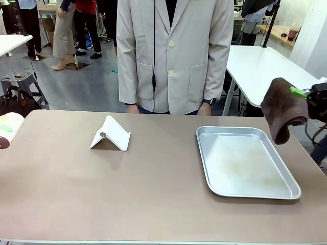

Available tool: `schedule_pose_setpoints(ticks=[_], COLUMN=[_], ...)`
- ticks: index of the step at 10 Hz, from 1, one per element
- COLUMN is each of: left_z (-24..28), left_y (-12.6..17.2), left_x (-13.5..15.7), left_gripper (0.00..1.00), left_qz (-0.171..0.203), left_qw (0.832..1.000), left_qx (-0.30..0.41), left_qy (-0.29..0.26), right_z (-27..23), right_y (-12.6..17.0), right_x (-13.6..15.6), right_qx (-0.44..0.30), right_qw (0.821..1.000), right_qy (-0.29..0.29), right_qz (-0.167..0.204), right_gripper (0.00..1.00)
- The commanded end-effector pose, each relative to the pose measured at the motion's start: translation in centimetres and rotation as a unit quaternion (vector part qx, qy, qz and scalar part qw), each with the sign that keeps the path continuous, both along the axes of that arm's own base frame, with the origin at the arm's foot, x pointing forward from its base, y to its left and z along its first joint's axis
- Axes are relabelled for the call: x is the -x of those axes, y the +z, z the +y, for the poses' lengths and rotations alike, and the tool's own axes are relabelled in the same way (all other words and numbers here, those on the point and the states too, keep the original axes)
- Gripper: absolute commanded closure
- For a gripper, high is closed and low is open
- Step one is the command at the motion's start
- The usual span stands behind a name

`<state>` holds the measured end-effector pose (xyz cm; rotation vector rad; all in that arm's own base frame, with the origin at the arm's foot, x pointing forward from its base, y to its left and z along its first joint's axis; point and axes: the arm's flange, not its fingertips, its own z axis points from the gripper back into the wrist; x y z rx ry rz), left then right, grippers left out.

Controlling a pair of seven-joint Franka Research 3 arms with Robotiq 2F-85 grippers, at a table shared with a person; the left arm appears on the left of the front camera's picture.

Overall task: Clean the surface of the table.
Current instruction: Clean the area not pointed to by the person.

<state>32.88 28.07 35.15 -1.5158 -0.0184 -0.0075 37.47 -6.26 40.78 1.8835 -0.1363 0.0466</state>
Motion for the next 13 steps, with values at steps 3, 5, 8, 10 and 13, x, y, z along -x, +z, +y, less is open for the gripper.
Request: schedule_pose_setpoints(ticks=[3,5,8,10,13], left_z=[-0.1,-0.1,-0.1,-0.1,-0.1], left_y=[0.5,0.5,0.5,0.5,0.5], left_x=[0.2,0.2,0.2,0.2,0.2], left_gripper=[0.78,0.78,0.78,0.78,0.78], left_qz=[-0.004,-0.004,-0.004,-0.004,-0.004], left_qw=[1.000,1.000,1.000,1.000,1.000], left_qx=[0.008,0.008,0.008,0.008,0.008], left_qy=[0.006,0.006,0.006,0.006,0.006], right_z=[-5.3,-6.9,-6.1,-7.0,-7.0], right_y=[-1.9,-4.6,-5.8,-6.1,-6.1], right_x=[2.8,1.7,0.4,1.7,1.7], right_qx=[0.068,0.110,0.133,0.111,0.111], right_qw=[0.997,0.991,0.988,0.989,0.989], right_qy=[-0.035,-0.047,-0.047,-0.054,-0.054], right_qz=[0.023,0.066,0.064,0.083,0.083], right_gripper=[0.93,0.93,0.93,0.93,0.93])
